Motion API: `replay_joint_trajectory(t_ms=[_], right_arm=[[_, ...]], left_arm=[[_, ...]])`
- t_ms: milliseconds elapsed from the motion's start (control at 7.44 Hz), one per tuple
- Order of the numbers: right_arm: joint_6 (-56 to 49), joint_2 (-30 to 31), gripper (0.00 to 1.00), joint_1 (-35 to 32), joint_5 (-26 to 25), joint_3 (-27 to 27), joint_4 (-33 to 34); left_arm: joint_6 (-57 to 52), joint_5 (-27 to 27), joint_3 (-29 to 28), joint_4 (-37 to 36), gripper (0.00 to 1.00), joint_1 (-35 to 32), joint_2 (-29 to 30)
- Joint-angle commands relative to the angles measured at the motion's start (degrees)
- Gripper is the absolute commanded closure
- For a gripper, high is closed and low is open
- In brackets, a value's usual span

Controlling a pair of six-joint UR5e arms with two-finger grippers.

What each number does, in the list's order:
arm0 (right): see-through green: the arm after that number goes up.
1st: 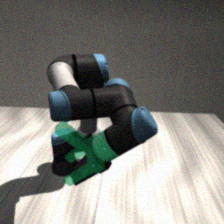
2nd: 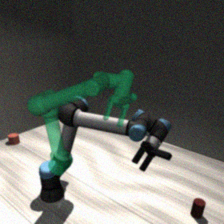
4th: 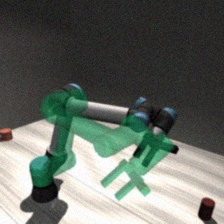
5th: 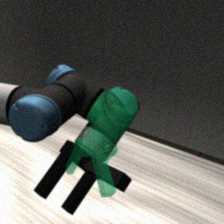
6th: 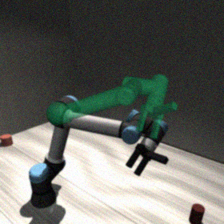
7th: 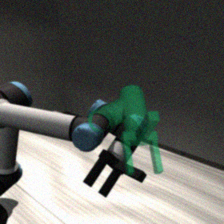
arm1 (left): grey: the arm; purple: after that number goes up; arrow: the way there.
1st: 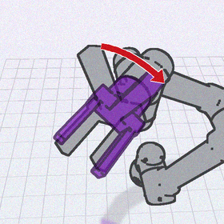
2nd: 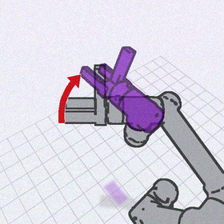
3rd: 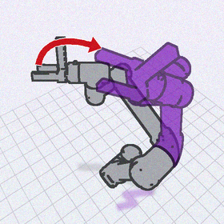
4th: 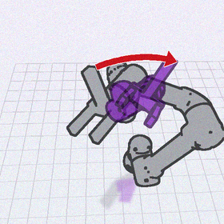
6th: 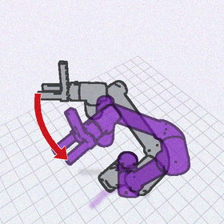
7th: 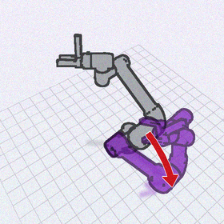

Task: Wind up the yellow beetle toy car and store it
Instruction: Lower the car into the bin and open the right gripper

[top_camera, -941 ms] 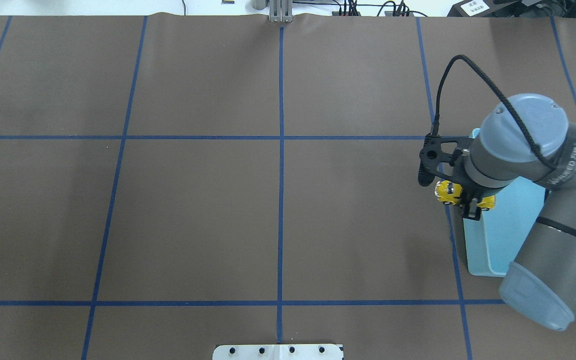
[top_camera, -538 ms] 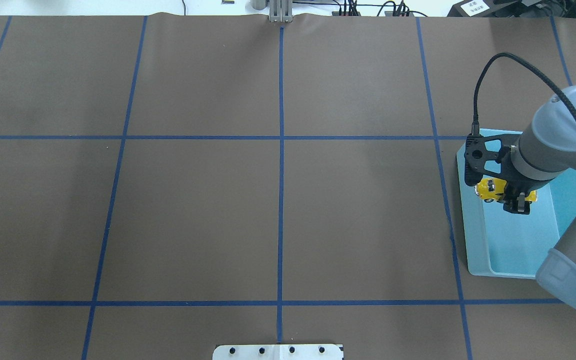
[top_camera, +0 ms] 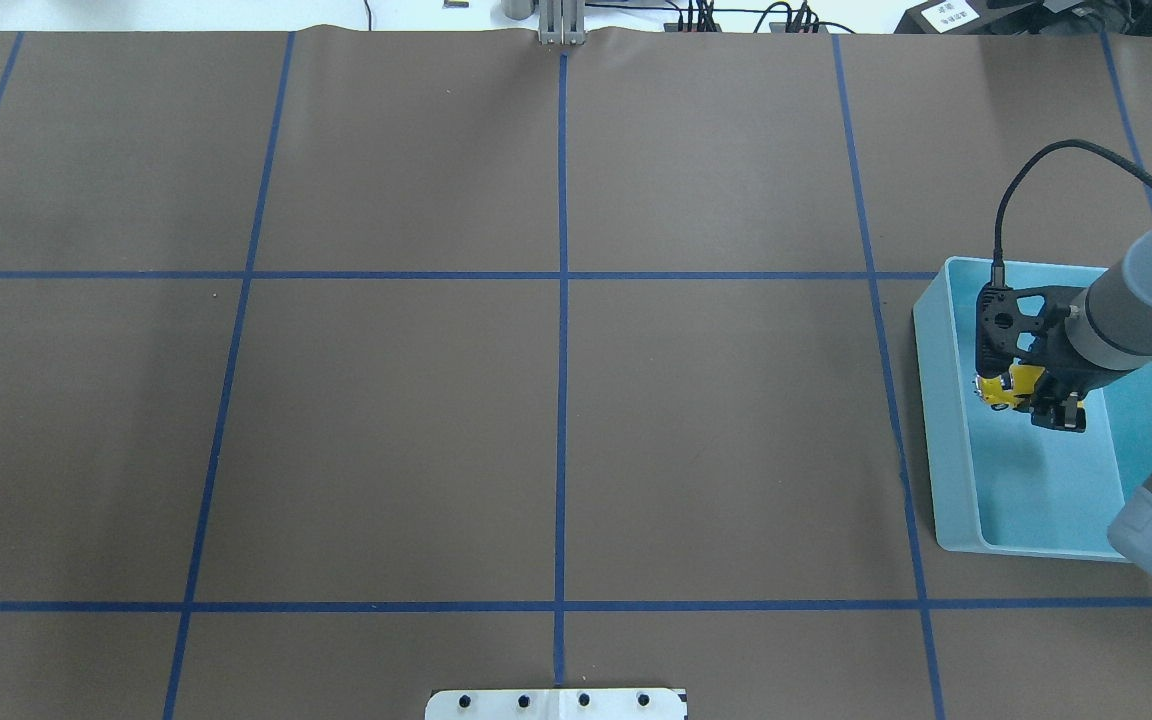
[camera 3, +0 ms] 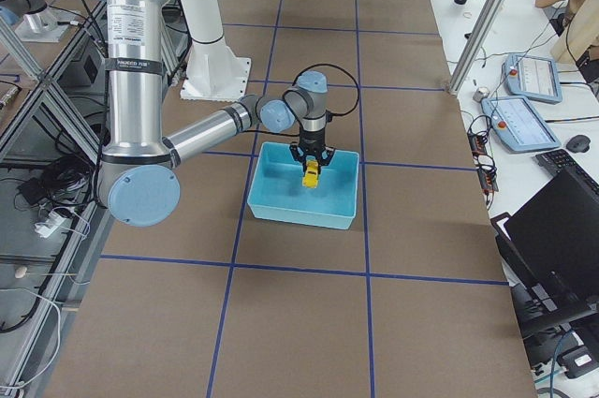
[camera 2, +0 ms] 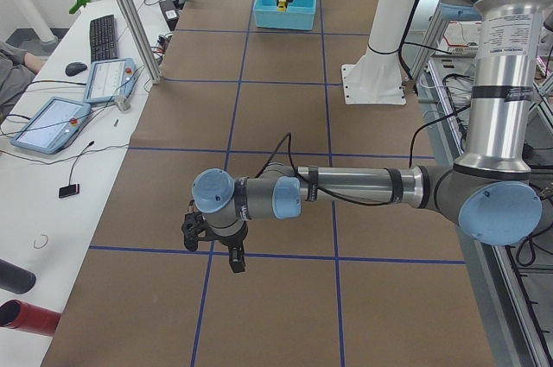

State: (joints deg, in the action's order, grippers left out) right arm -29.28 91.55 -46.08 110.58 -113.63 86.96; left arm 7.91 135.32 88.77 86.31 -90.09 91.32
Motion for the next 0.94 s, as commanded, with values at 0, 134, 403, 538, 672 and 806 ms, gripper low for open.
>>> replay_joint_trajectory(t_ms=[0, 134, 403, 538, 672, 806], right_arm=[[-0.1, 0.3, 1.0, -0.1, -0.1, 0.9, -0.8], [-0.1, 0.2, 1.0, -0.1, -0.1, 1.4, -1.0], [0.0, 0.1, 1.0, -0.1, 0.0, 1.9, -1.0], [0.0, 0.1, 1.0, 0.0, 0.0, 2.1, -1.0], [0.2, 0.0, 0.64, 0.1, 0.1, 2.2, -1.0], [0.4, -0.1, 0.03, 0.0, 0.2, 2.4, -1.0]], left_arm=[[0.0, -0.1, 0.0, 0.0, 0.0, 0.1, 0.1], [0.0, 0.0, 0.0, 0.0, 0.0, 0.1, 0.1], [0.0, 0.0, 0.0, 0.1, 0.0, 0.2, 0.1], [0.0, 0.0, 0.1, 0.0, 0.0, 0.2, 0.1], [0.0, 0.0, 0.0, 0.0, 0.0, 0.2, 0.1], [0.0, 0.0, 0.0, 0.1, 0.0, 0.2, 0.1]])
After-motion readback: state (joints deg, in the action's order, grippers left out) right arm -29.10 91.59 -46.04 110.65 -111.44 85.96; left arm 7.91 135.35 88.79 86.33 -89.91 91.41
